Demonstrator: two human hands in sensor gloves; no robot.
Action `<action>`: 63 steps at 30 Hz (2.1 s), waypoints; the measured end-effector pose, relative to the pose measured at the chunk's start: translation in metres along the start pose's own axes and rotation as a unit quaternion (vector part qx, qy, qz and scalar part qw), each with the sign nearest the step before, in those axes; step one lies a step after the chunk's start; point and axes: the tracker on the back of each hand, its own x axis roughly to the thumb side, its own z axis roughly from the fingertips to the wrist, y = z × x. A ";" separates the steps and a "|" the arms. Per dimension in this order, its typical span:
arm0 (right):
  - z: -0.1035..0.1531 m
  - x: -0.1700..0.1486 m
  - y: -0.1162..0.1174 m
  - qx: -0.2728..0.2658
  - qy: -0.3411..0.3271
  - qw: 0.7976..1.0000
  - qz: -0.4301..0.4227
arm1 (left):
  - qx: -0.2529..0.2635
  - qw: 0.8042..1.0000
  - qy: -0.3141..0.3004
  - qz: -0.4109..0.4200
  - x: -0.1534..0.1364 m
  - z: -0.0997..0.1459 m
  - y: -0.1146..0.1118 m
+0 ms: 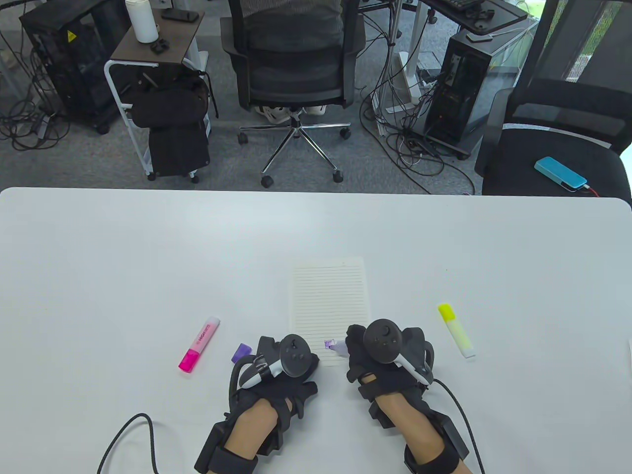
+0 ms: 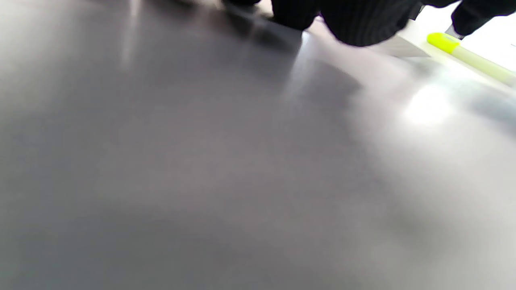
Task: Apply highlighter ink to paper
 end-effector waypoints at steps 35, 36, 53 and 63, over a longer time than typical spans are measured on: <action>-0.002 -0.004 -0.002 -0.001 0.011 1.000 -0.002 | 0.000 1.000 0.000 0.001 0.000 0.000 0.000; -0.002 -0.004 -0.002 0.000 0.011 1.000 -0.002 | 0.000 1.000 0.000 0.001 0.000 0.000 0.000; -0.001 -0.003 -0.007 0.014 0.017 1.000 0.000 | -0.001 1.000 0.000 0.000 0.000 0.000 0.000; -0.002 -0.003 -0.006 0.019 0.021 1.000 -0.001 | -0.001 1.000 0.000 0.001 0.000 0.000 0.000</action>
